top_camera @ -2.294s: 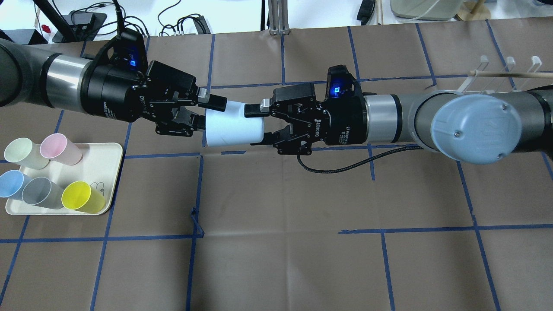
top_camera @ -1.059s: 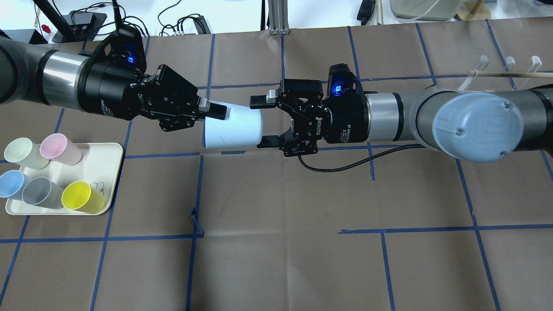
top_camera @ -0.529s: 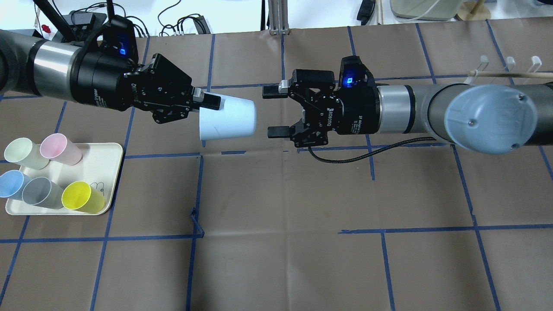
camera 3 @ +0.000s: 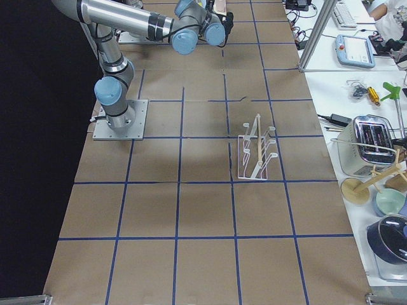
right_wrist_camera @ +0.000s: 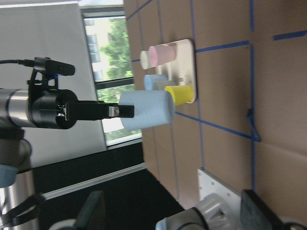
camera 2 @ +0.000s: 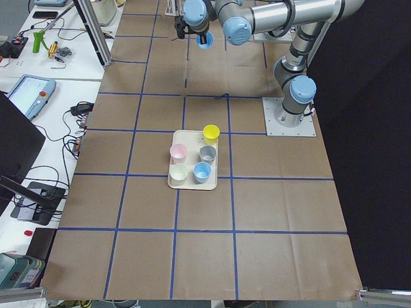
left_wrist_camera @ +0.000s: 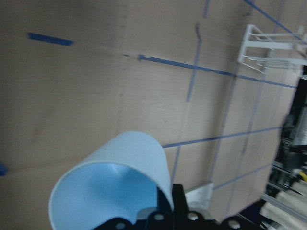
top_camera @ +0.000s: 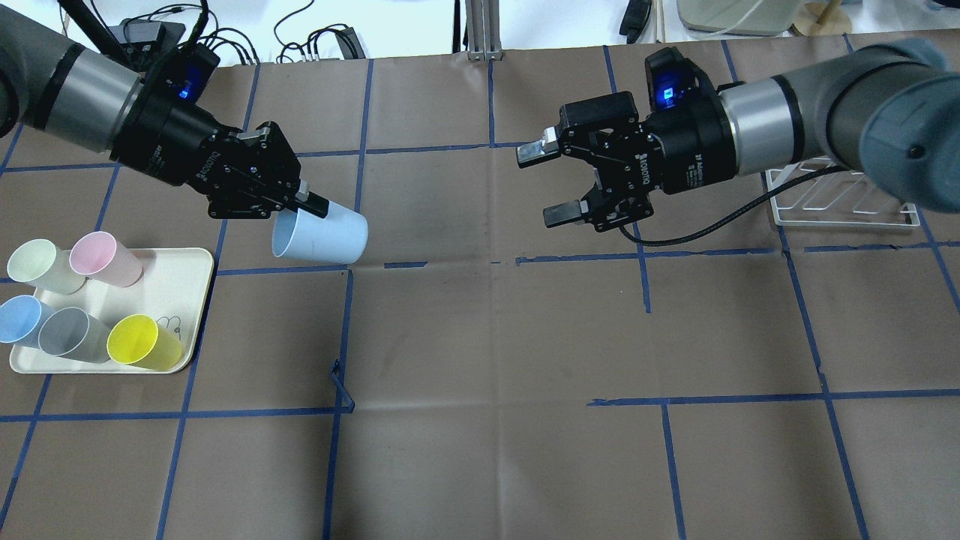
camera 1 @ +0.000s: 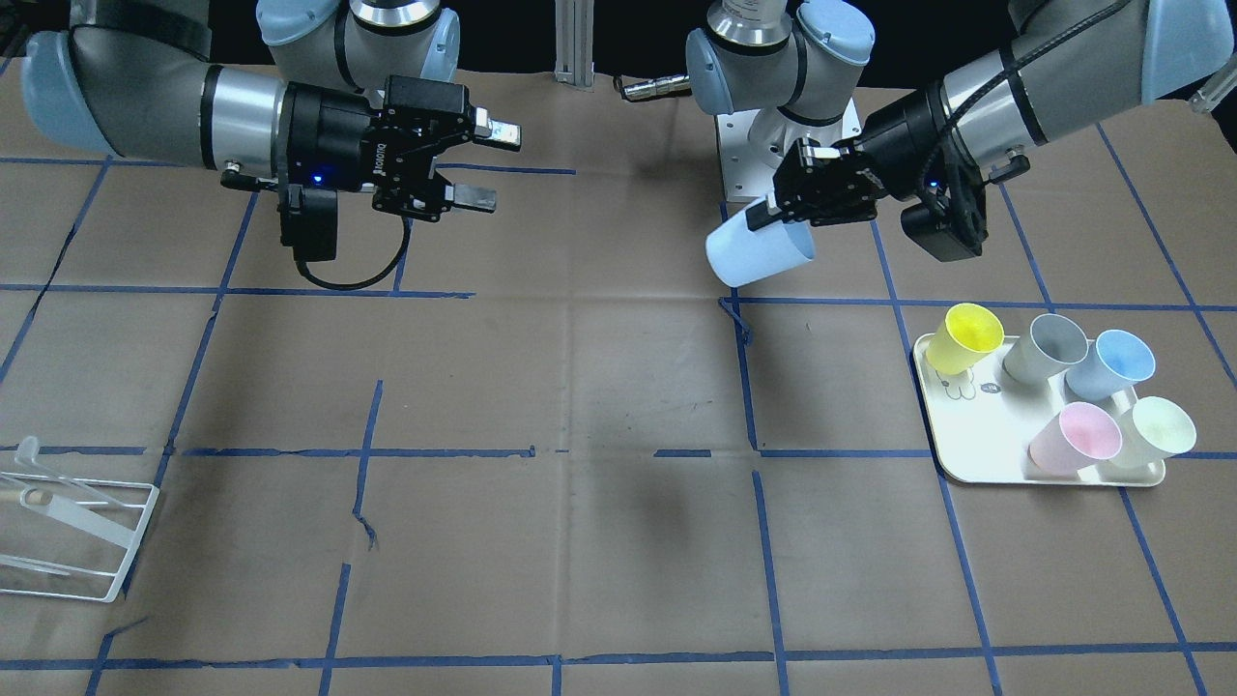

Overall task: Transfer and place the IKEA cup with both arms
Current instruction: 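Lower the cup onto the white tray with the left gripper while the right arm retracts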

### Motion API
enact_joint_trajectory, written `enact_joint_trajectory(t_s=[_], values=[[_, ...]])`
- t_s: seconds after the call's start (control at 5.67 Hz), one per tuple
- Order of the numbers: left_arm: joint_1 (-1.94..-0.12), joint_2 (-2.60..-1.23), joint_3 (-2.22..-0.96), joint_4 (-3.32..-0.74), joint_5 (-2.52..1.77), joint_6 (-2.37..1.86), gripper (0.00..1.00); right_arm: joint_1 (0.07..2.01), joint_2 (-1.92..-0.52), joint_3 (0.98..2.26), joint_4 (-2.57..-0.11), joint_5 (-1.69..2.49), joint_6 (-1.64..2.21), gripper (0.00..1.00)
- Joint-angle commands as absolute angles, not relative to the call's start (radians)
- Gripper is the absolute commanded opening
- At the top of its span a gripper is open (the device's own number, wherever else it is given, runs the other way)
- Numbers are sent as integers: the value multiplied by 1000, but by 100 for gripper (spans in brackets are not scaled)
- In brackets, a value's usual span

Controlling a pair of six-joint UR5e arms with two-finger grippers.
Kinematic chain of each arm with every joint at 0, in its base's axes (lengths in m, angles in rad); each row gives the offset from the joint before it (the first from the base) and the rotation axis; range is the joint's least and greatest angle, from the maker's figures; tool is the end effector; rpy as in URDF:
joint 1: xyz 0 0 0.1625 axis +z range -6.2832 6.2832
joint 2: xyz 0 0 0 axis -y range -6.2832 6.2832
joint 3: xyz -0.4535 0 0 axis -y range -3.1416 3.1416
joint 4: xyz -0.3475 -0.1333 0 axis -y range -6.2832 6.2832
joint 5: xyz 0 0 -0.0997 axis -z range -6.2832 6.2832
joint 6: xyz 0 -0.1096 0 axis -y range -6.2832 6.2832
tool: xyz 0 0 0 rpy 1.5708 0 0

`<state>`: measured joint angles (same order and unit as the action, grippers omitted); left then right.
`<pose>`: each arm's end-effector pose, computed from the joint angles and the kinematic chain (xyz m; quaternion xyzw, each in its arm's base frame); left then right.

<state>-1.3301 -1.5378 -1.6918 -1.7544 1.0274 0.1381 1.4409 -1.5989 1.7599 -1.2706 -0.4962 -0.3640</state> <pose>-0.0886 -0.4358 0.4681 0.0852 -0.9513 -0.0780 0.2857 0.1764 -0.4227 0.4690 0.0185 0.8443 0.0686 0.5312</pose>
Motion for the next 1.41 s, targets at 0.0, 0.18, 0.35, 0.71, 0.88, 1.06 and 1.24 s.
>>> enact_joint_trajectory(t_s=[0.0, 0.18, 0.35, 0.71, 0.88, 1.06, 1.24], values=[[-1335, -1566, -1751, -1509, 1335, 8, 2, 1495, -1603, 1668, -1499, -868, -139, 100], [-1335, -1586, -1823, -1411, 1494, 14, 1, 1550, -1601, 1613, -1549, -1110, -85, 100], [-1327, -1641, -1857, -1293, 1569, 68, 1, 1622, -1598, 1577, -1581, -1308, -4, 100], [-1278, -1773, -1856, -1157, 1718, 255, 1, 1660, -1582, 1585, -1673, -1543, 20, 100], [-1211, -1829, -1855, -1105, 1717, 306, 1, 1639, -1582, 1586, -1683, -1554, 76, 100], [-1191, -1868, -1839, -1100, 1723, 340, 1, 1612, -1582, 1591, -1681, -1555, 154, 100], [-1184, -1876, -1839, -1100, 1723, 341, 1, 1596, -1583, 1594, -1683, -1555, 202, 100]])
